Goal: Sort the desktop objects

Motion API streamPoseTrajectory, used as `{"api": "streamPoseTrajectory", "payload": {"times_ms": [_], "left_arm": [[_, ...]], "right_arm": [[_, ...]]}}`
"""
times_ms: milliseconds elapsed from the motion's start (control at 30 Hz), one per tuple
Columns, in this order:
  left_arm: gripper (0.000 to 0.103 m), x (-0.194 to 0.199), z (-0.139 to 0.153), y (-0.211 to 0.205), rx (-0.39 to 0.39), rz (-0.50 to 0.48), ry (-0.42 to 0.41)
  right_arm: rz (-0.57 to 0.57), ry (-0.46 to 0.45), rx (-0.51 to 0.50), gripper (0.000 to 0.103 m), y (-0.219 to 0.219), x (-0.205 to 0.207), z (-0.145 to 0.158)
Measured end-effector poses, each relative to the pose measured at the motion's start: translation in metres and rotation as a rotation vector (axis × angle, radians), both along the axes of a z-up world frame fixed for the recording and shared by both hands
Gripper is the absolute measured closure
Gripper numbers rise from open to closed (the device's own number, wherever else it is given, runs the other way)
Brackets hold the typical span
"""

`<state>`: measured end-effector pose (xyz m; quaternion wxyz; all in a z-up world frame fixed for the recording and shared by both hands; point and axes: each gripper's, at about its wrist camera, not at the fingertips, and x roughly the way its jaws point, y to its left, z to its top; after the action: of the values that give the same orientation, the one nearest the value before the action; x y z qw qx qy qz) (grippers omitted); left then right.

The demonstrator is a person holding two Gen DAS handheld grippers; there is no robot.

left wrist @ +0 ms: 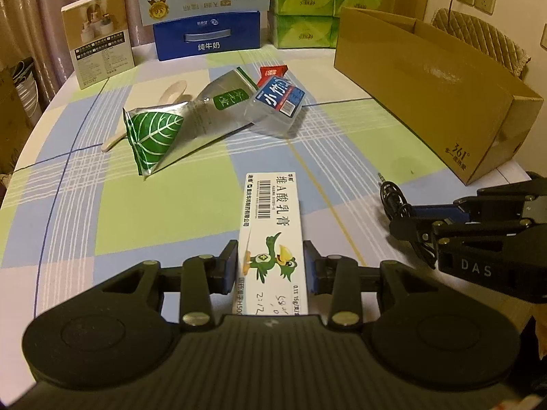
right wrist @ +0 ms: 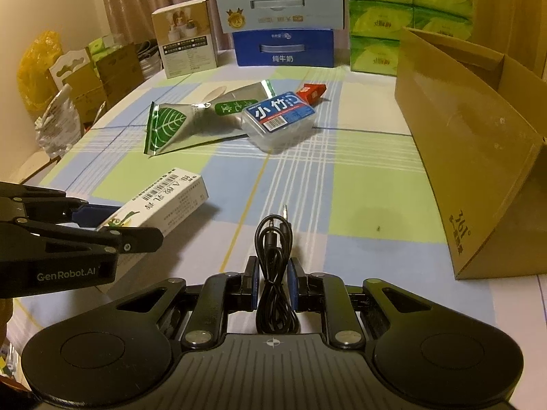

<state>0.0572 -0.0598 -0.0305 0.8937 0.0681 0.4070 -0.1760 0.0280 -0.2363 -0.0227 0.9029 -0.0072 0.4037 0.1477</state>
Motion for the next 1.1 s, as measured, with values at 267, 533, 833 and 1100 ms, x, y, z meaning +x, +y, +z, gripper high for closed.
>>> {"api": "streamPoseTrajectory", "payload": {"times_ms": [267,533,833,1100], "left_arm": [[0.07,-0.003,-0.002,-0.002,0.007,0.004,0.021],[0.07,-0.01,0.006,0.0,-0.014,0.009,0.014],[0.07,-0.025,0.026,-0.003,-0.009,0.0,-0.028],[0.07,-0.03,0.02,-0.005,-0.01,-0.002,-0.013]], "right_arm": [[-0.002,-0.006,0.008,0.089,0.0,-0.001,0.002],[-0.01,-0.024,0.024,0.089,-0.003,-0.004,0.009],[-0.013,-0.082,0.009,0.103,-0.005,-0.013,0.031],[-0.056,-0.007,-0.009,0.103,-0.013,-0.005,0.003]]}}
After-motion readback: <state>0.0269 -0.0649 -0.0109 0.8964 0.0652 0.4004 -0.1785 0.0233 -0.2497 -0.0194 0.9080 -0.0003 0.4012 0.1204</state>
